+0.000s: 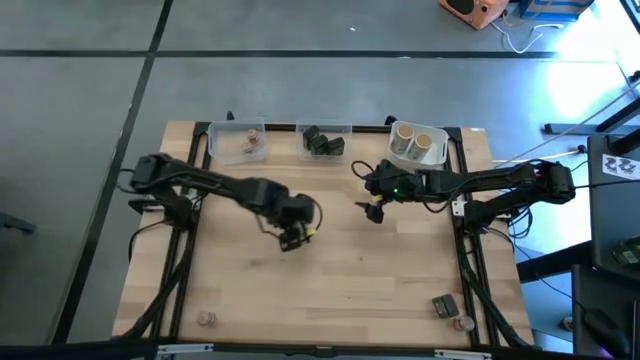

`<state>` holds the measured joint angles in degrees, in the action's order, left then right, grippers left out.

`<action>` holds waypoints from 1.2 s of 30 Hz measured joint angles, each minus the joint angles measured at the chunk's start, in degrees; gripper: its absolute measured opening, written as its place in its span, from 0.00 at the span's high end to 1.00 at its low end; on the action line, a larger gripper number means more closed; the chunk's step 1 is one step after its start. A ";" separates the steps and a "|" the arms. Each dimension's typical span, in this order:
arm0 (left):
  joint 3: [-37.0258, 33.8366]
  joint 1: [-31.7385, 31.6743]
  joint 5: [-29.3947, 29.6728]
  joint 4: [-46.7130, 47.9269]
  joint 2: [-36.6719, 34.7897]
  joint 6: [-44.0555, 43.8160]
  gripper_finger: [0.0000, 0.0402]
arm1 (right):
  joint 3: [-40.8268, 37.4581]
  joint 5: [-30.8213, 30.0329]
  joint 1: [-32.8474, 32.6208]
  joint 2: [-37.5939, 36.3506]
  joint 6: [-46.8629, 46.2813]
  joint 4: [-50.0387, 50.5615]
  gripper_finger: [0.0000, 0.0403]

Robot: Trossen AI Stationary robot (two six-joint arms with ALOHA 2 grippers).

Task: Sort spices by type
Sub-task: Put the golden seasoning bottle into the white bin

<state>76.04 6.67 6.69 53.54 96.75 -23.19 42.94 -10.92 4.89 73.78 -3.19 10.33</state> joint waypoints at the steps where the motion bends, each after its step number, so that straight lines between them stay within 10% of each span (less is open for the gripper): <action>1: 0.96 -0.83 -0.55 0.02 1.48 0.73 0.35 | 0.00 0.00 0.00 0.00 0.55 0.74 0.02; 26: 9.61 -2.91 -3.66 4.05 7.47 9.56 0.18 | 0.00 -0.21 0.00 0.02 6.47 -1.18 0.02; 36: -0.07 2.72 8.20 6.23 -4.54 10.25 0.18 | 0.02 14.38 -0.04 4.91 4.90 -16.86 0.02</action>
<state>75.96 9.39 14.89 59.77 92.21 -12.94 42.96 3.46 4.84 78.69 1.71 -6.54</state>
